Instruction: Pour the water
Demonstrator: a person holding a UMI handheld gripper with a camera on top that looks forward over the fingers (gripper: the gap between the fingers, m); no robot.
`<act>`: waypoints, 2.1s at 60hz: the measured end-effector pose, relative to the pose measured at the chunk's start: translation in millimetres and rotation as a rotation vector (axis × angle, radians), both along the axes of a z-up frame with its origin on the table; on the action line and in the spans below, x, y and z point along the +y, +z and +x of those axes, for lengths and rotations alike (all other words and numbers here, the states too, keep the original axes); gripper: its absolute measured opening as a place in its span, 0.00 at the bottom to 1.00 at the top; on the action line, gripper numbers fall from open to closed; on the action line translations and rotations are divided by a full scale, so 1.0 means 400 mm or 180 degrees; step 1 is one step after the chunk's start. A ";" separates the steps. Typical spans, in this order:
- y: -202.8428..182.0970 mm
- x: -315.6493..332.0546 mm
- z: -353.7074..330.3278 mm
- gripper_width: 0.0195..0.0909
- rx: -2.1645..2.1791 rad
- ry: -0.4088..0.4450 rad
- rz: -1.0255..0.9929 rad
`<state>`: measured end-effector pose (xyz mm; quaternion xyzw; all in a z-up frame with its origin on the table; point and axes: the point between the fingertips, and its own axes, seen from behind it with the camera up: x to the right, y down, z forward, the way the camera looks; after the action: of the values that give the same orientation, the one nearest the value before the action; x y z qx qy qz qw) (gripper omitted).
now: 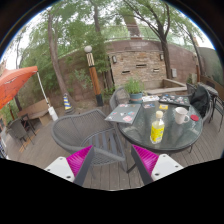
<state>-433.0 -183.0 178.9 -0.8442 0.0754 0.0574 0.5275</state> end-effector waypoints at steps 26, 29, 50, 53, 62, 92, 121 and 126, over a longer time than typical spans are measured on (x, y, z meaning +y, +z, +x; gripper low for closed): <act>-0.038 0.032 -0.001 0.87 -0.0136 -0.0308 -0.0048; -0.071 0.030 0.051 0.88 -0.0142 -0.0393 -0.0065; -0.289 0.317 0.493 0.90 -0.0496 -0.0661 0.0437; -0.295 0.373 0.520 0.90 -0.0487 -0.0631 0.0493; -0.275 0.498 0.559 0.89 -0.0515 -0.0476 0.0761; -0.219 0.612 0.522 0.27 -0.0286 0.0145 0.0509; 0.019 0.718 0.921 0.27 0.5819 -0.1045 0.0858; 0.000 0.708 0.935 0.26 0.6155 -0.1201 0.0845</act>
<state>-59.0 100.2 179.1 -0.3426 0.5990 0.6442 0.3299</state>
